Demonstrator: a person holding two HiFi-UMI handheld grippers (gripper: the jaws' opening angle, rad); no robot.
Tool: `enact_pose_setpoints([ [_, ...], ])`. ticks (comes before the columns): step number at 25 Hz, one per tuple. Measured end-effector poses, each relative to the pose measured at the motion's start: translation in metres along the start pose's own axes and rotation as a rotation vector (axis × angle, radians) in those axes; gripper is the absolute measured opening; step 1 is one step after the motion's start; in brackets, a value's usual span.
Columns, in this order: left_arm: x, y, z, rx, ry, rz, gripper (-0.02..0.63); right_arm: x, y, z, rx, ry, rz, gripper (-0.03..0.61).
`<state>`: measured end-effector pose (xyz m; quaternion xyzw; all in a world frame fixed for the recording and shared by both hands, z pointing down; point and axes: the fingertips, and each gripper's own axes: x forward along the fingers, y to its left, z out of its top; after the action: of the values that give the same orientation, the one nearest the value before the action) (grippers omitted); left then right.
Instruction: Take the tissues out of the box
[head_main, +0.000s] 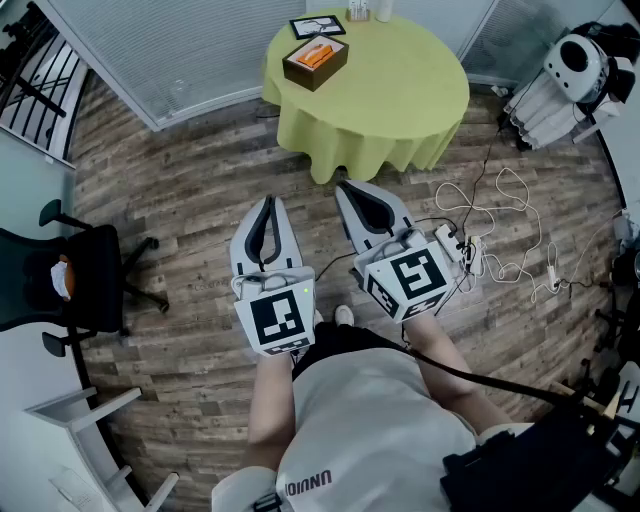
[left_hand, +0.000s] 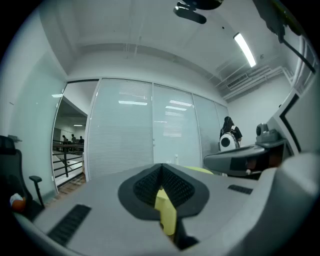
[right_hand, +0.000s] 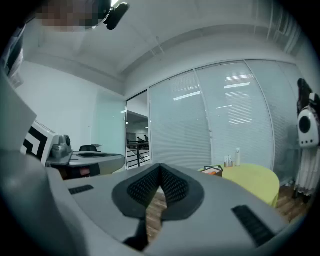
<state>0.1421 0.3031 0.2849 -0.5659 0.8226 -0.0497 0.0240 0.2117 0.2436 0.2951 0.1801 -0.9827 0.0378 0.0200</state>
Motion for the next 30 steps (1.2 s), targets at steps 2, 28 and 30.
enact_pose_setpoints([
  [2,0.000,0.000,0.001,-0.010,-0.013,0.001,0.012,0.001,-0.002,0.000,-0.002,0.003,-0.002,0.019],
  [28,-0.010,0.029,0.016,-0.057,-0.124,0.036,0.012,0.020,0.022,0.006,-0.067,-0.033,0.013,0.021],
  [30,-0.012,0.034,0.016,-0.052,-0.125,0.033,0.012,0.024,0.027,0.008,-0.073,-0.044,0.011,0.021],
])
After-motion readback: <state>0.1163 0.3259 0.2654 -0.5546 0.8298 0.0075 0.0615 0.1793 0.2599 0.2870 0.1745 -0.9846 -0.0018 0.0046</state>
